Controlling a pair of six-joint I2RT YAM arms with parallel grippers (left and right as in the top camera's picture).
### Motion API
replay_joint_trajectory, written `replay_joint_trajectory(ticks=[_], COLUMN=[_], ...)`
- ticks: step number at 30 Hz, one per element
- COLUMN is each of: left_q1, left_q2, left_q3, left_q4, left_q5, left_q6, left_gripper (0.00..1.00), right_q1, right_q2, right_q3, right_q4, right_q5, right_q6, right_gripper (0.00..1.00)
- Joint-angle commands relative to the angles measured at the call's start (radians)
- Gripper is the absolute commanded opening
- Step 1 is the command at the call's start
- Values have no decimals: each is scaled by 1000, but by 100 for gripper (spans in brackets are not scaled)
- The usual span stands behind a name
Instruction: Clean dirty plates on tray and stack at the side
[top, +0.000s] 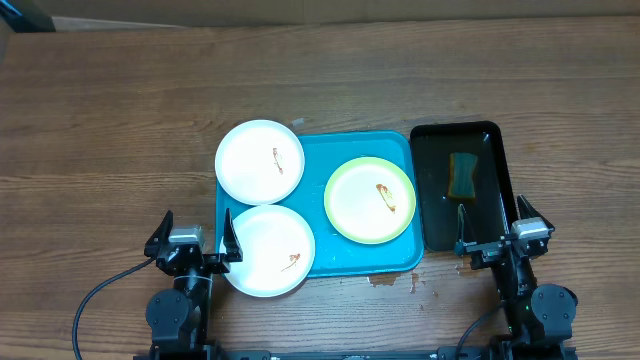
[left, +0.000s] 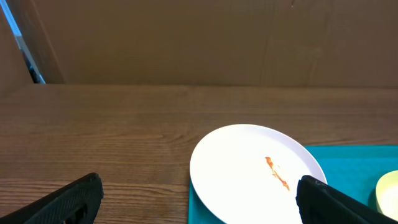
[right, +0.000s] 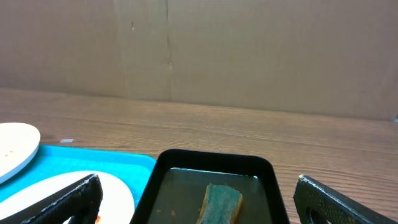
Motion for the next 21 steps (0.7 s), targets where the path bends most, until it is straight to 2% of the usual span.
replay_joint_trajectory(ticks=[1,16,18,21], left_q1=[-6,-6,-6,-6], left_q2=[-10,-10,-10,-10], left_q3=[-4,-4,-4,-4], left_q4=[1,1,41,83], left_q5=[8,8,13,100], left_q6=[19,19,18,-37], left_gripper=[100,100,100,100], right_q1=[3,3,3,3], right_q2=[-12,-12,-12,-12], right_q3=[-11,-11,-11,-11], right_q4=[4,4,4,4], right_q5=[4,4,4,4], right_q6=[-1,-1,-1,-1], right_gripper=[100,100,100,100])
